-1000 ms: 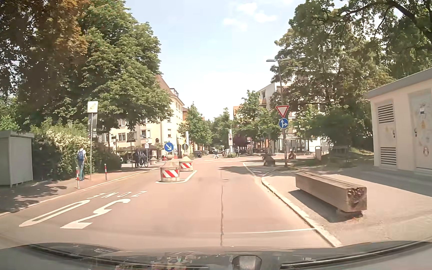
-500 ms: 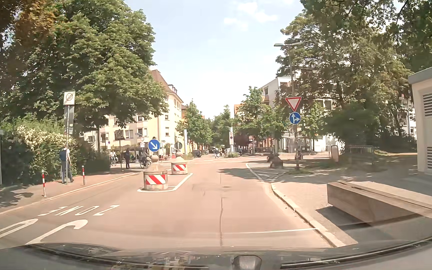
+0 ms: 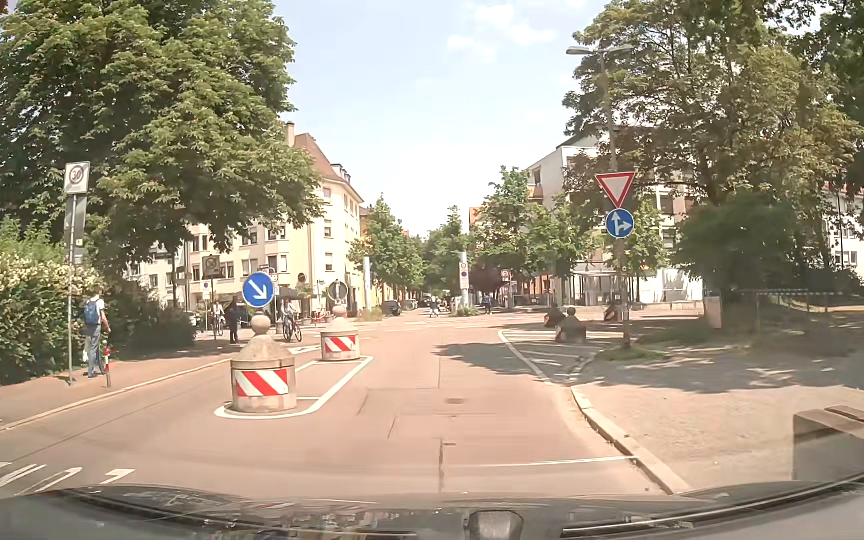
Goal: Follow the waypoints while adhering to traffic rules and regulations
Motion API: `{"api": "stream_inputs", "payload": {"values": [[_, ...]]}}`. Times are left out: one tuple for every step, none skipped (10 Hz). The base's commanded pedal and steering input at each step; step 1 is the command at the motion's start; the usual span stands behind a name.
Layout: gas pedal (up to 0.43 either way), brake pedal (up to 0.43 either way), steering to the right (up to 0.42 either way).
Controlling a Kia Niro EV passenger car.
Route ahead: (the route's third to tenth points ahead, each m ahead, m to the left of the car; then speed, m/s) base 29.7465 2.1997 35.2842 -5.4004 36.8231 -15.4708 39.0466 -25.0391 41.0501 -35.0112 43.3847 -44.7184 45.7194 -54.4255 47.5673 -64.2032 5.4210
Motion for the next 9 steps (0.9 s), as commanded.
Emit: {"api": "stream_inputs", "payload": {"values": [[0.0,0.0,-0.004],[0.0,0.0,-0.004],[0.0,0.0,-0.004],[0.0,0.0,-0.004],[0.0,0.0,-0.004],[0.0,0.0,-0.004],[0.0,0.0,-0.004],[0.0,0.0,-0.005],[0.0,0.0,-0.005]]}}
